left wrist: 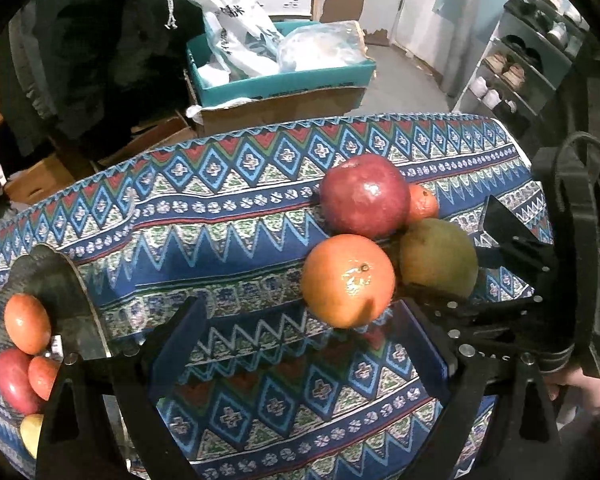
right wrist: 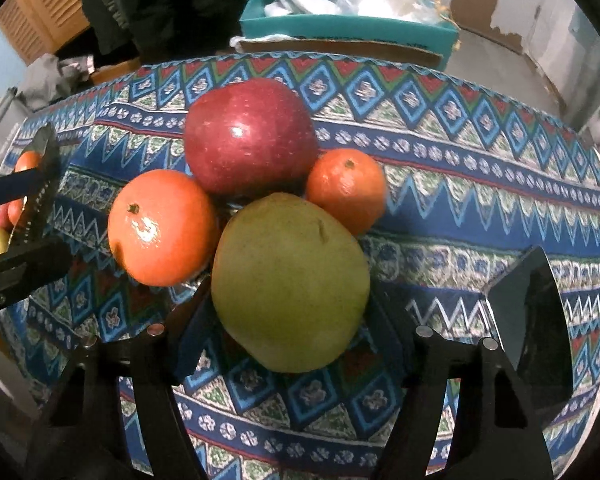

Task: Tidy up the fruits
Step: 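Lower the left tool onto an orange while the right tool approaches a large green pear, then close the left tool on the orange while the right tool grasps the green pear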

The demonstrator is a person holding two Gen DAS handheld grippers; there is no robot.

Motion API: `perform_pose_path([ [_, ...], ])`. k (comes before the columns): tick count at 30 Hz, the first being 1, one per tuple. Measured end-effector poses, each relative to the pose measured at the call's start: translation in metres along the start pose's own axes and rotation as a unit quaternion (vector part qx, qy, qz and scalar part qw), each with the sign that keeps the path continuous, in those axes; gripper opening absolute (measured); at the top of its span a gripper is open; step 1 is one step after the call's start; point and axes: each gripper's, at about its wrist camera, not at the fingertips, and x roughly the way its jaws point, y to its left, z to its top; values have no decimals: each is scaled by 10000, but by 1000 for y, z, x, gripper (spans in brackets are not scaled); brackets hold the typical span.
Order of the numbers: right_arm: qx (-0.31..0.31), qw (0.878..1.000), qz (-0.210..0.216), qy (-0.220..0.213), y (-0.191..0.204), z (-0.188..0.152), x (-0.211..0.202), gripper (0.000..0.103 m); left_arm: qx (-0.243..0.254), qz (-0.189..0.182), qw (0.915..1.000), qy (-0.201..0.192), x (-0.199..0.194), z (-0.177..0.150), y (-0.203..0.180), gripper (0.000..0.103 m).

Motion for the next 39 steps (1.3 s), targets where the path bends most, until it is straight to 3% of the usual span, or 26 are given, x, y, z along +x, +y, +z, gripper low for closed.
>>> perform_pose_path([
  [11,379,9987,-156,-299,-25,-12,-35,72,111,-141,9995,265,28,8,-26,95],
  [25,620,9957,-327,-603,-47,-6,-50,72,-64,13,9982,602,62,13,-33,95],
  [27,614,9957,-319,-620,-45,-5,-50,72,-59,34,9981,615,64,12,-34,92],
  [29,592,9958,-311,-624,-45,-4,-50,72,-35,40,9978,665,67,11,-34,79],
  [33,589,9958,-326,-620,-44,-2,-50,72,-10,-103,9970,766,73,6,-34,70],
  [39,543,9956,-364,-670,-41,-2,-50,72,142,-29,9969,778,70,2,-37,69],
])
